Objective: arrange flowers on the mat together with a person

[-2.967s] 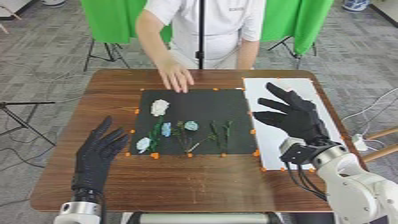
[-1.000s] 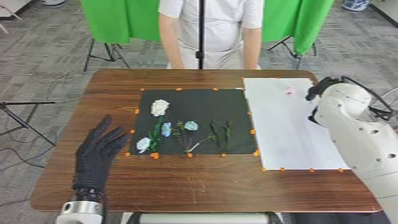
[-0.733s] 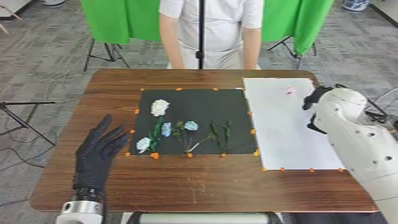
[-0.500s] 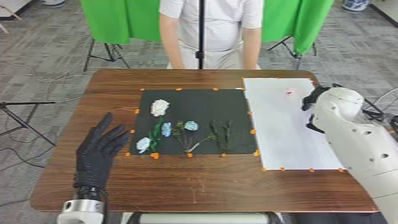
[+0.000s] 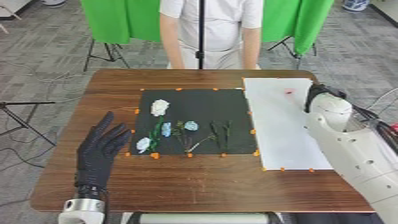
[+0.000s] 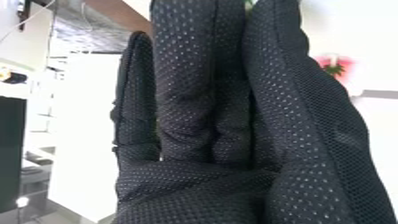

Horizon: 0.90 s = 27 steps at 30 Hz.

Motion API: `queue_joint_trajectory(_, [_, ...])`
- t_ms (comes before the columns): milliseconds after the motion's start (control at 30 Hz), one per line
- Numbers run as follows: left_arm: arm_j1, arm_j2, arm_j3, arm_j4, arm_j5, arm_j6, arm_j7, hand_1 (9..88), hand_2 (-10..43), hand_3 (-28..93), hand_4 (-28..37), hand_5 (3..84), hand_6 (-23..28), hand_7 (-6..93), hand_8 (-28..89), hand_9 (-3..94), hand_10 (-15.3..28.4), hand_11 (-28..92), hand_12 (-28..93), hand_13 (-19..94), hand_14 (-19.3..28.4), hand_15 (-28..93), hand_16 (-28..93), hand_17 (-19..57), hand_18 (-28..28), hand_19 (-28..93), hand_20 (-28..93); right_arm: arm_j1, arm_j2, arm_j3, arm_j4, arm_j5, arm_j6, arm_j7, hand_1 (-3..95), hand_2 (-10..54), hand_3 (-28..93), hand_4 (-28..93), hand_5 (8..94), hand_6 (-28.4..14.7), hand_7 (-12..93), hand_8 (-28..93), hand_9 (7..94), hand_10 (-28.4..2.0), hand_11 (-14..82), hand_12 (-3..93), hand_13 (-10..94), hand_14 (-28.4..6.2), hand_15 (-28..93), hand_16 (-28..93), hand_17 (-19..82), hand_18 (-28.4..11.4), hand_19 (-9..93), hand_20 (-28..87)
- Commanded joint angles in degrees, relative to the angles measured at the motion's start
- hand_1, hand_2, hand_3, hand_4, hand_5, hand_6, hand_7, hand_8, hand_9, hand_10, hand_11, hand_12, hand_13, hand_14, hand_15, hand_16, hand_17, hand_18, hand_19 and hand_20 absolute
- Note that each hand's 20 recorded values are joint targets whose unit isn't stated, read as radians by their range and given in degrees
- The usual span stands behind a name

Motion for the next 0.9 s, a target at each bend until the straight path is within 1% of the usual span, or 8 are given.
queue_joint_trajectory(33, [1.3,0.18,-0.25,0.06,-0.35,-0.21,0.01,16.6,14.1,68,-28.3,27.8,6.3,11.4,-10,29.5,18.9,21,11,24,23.7,36,-5,-7.1,20.5,52,13,-2.9,0.6,-0.1,-4.0,-1.4,7.5,-0.7,67.8,-9.5,50,-28,88.4,5.2,17,1,93.7,-5.0,19.3,27.7,86,-0.9,37,30,30,-14.9,85,-2])
queue_joint_trajectory(133, [2.0,-0.54,-1.29,-0.04,0.52,-0.61,-0.89,16.6,14.1,68,-28.3,27.7,6.3,11.4,-10,29.6,18.9,21,11,24,23.7,36,-5,-7.1,20.5,52,13,-2.5,0.2,-0.5,-6.8,-2.7,9.5,-2.3,66.7,-9.5,52,-28,88.8,5.0,16,1,93.7,-5.1,19.2,27.9,86,-0.8,36,31,30,-15.0,85,-2])
queue_joint_trajectory(233, [2.2,-0.82,-1.87,-0.21,1.17,-0.73,-1.52,16.6,14.1,68,-28.3,27.7,6.3,11.4,-10,29.6,18.9,21,11,24,23.7,36,-5,-7.1,20.5,52,13,-2.2,-0.7,-1.3,-10.1,-3.5,11.1,-4.6,65.9,-9.5,53,-28,88.8,5.0,16,1,93.7,-4.9,19.3,27.9,86,-0.8,35,32,30,-15.1,85,-3])
queue_joint_trajectory(300, [2.2,-0.55,-1.96,-0.34,1.23,-0.79,-1.52,16.5,14.1,69,-28.3,27.7,6.3,11.4,-10,29.6,18.9,21,11,24,23.7,36,-5,-7.1,20.5,52,13,-2.1,-1.5,-1.9,-12.5,-3.1,11.8,-5.7,65.6,-9.5,54,-28,88.9,5.0,16,1,93.7,-4.8,19.2,28.0,86,-0.7,35,32,30,-15.0,84,-3])
queue_joint_trajectory(467, [2.0,-0.46,-2.10,-0.42,1.56,-1.02,-1.84,16.5,14.1,68,-28.3,27.8,6.3,11.3,-10,29.6,19.0,21,11,24,23.7,36,-5,-7.1,20.5,52,13,-3.6,-4.1,-3.2,-17.8,-1.0,10.9,-8.5,63.7,-9.5,57,-28,89.0,4.9,16,1,93.7,-4.7,19.1,28.0,86,-0.5,34,33,29,-14.9,84,-3])
queue_joint_trajectory(500, [2.2,-0.92,-2.59,-0.39,2.01,-1.32,-2.51,16.6,14.1,69,-28.3,27.8,6.3,11.3,-10,29.6,18.9,21,11,24,23.6,36,-5,-7.1,20.5,52,13,-3.9,-4.8,-3.6,-18.4,-0.9,10.2,-9.2,63.3,-9.5,57,-28,89.0,4.9,16,1,93.7,-4.7,19.1,28.1,86,-0.6,34,33,29,-14.9,84,-3])
queue_joint_trajectory(667, [2.7,-1.28,-3.17,-0.41,2.34,-1.46,-2.91,16.5,14.0,69,-28.3,27.8,6.3,11.4,-10,29.6,18.9,21,11,24,23.6,36,-5,-7.1,20.5,52,13,-4.7,-7.1,-6.8,-19.7,0.2,7.7,-11.3,61.9,-9.5,59,-28,88.5,4.8,17,2,93.7,-4.7,18.2,28.4,85,-0.7,34,33,28,-14.7,83,-3])
queue_joint_trajectory(900, [2.3,-1.58,-3.18,-0.11,2.57,-1.78,-3.17,16.4,14.0,69,-28.3,27.9,6.4,11.4,-10,29.6,19.0,21,11,24,23.6,36,-5,-7.1,20.5,52,13,-4.6,-8.7,-10.1,-19.0,1.3,7.0,-11.6,58.6,-9.5,64,-28,87.6,4.8,17,2,93.7,-4.6,17.8,28.3,85,-1.1,35,32,28,-15.0,83,-2])
